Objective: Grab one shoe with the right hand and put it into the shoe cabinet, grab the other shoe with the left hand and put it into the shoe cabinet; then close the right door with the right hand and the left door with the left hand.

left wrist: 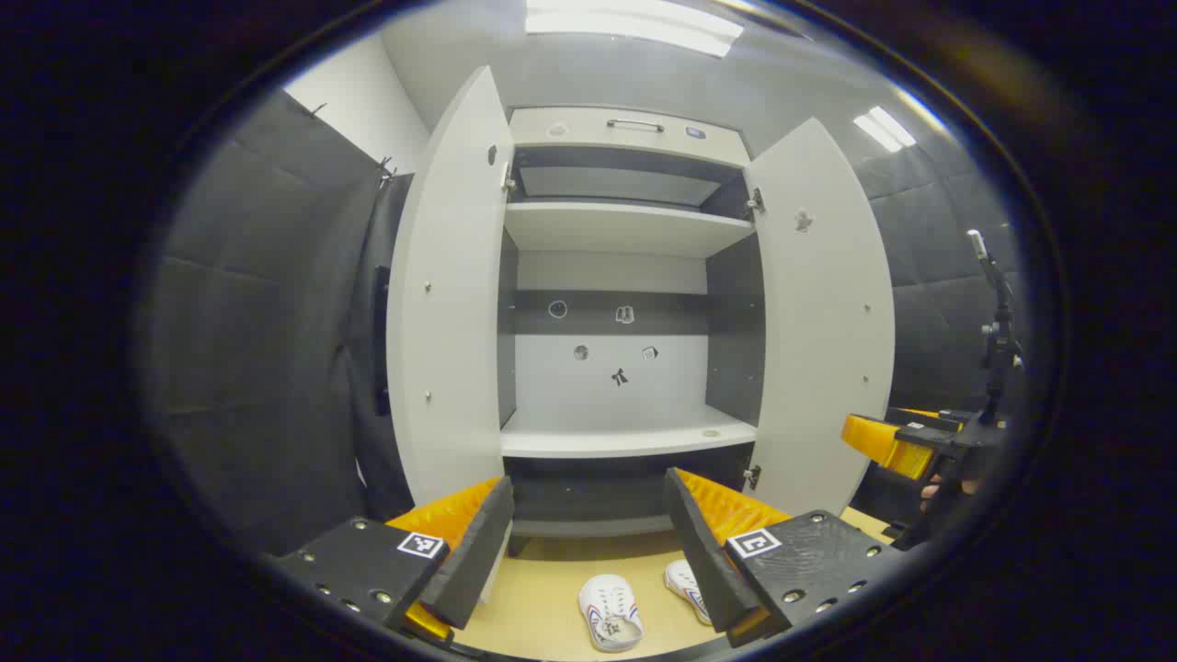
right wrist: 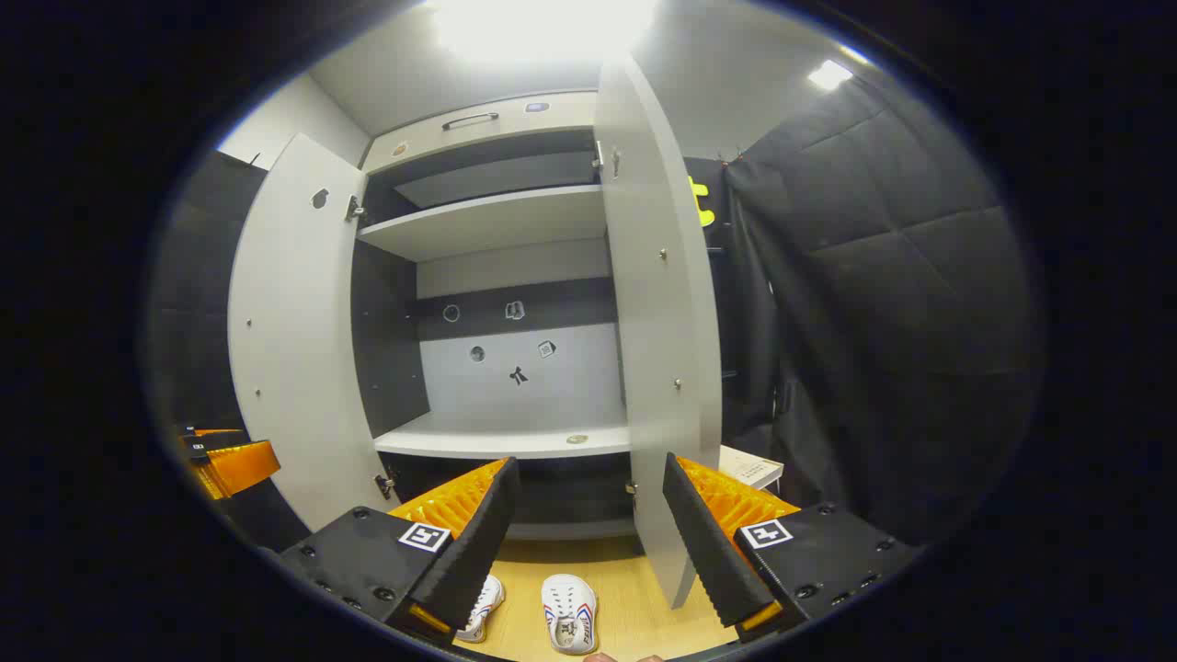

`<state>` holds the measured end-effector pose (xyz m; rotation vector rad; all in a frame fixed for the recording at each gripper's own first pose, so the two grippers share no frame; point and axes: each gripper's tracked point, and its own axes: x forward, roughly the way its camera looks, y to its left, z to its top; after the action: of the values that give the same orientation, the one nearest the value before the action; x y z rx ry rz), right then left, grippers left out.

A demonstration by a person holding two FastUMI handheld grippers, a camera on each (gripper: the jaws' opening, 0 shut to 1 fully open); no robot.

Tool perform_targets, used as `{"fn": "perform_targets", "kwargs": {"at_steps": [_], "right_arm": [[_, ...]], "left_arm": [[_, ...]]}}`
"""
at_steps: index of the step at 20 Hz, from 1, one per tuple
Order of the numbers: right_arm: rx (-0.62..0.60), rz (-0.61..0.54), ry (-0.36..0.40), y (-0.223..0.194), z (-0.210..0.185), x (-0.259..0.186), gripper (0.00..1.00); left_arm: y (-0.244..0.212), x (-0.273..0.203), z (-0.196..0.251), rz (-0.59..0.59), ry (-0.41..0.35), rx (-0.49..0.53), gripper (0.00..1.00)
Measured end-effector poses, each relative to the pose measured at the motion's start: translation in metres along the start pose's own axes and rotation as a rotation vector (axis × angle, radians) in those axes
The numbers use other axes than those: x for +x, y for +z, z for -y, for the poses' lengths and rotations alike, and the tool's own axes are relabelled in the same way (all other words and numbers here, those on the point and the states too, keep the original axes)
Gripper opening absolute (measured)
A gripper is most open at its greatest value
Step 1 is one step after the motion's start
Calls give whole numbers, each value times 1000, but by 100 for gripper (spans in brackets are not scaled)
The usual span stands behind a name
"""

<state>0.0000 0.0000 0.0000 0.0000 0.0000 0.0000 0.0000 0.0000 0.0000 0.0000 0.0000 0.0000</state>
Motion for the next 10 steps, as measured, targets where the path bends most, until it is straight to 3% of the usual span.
{"fn": "perform_targets", "kwargs": {"at_steps": [1, 2, 3, 6, 7, 8, 10], "right_arm": [[9, 1, -17, 0, 3, 0, 98], [18, 2, -25, -1, 3, -1, 92], [17, 2, -26, -3, 4, -2, 98], [-9, -19, -21, -9, 5, -4, 98], [-6, -21, -16, -10, 4, -5, 92], [-4, -22, -17, -11, 4, -7, 98], [-3, -30, -19, -14, 1, -9, 98]], "left_arm": [[-1, 3, -1, -6, -3, 7, 95], [-2, 6, -1, -9, -6, 15, 95], [-2, 8, -2, -13, -9, 19, 95], [-5, 13, -6, -18, -14, 27, 94], [-4, 13, -8, -20, -13, 22, 95], [-4, 14, -10, -18, -12, 15, 95], [-5, 14, -17, -19, -1, 8, 95]]}}
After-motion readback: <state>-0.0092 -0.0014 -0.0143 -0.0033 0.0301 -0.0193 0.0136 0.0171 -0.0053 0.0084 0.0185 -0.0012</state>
